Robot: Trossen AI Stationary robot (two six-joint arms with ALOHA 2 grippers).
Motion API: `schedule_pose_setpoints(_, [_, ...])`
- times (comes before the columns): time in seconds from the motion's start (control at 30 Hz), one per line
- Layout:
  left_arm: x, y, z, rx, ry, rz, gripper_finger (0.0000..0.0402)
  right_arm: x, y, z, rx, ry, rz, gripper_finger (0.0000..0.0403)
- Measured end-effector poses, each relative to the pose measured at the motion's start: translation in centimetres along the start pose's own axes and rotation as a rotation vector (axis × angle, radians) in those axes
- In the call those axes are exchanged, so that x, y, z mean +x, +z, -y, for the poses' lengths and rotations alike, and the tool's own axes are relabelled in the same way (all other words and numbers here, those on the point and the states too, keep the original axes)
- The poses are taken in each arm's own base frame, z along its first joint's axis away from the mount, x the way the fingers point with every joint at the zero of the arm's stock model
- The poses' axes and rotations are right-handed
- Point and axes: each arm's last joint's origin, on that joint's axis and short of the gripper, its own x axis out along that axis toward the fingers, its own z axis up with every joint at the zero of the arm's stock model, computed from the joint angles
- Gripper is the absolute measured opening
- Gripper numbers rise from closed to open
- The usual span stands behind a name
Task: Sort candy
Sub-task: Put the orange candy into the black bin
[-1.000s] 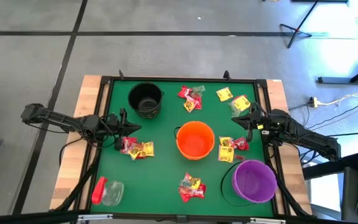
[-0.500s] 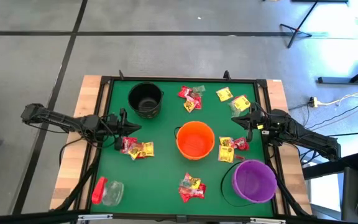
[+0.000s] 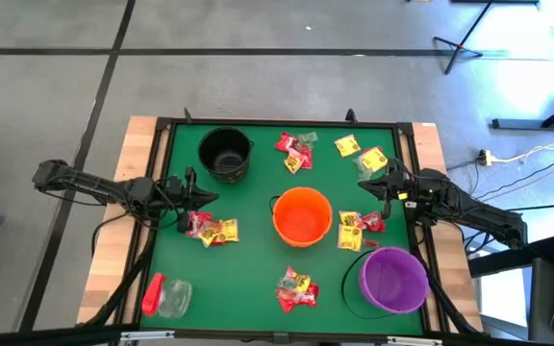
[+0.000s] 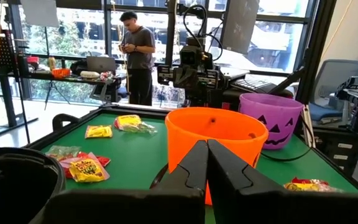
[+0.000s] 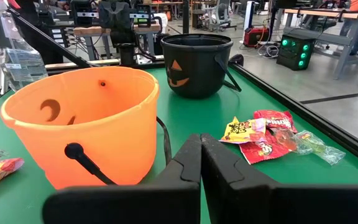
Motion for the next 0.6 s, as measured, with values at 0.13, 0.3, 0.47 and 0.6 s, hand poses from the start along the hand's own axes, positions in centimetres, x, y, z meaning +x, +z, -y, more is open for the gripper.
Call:
schedule_pose_setpoints(0.13, [0.0, 0.1, -0.1, -0.027, 0.024, 0.016, 0.0, 0.0, 0.0, 0.0, 0.0, 0.0, 0.0, 0.0001])
schedule_pose_setpoints(0.3, [0.3, 2.3, 0.3, 0.001, -0.031, 0.033, 0.0, 0.0, 0.0, 0.0, 0.0, 0.0, 0.0, 0.0001])
schedule_pose_setpoints(0.47, [0.8, 6.5, 0.7, 0.02, 0.016, -0.206, 0.0, 0.0, 0.0, 0.0, 0.0, 0.0, 0.0, 0.0001])
schedule_pose_setpoints(0.6, [1.8, 7.7, 1.1, -0.005, 0.064, -0.446, 0.0, 0.0, 0.0, 0.0, 0.0, 0.0, 0.0, 0.0001])
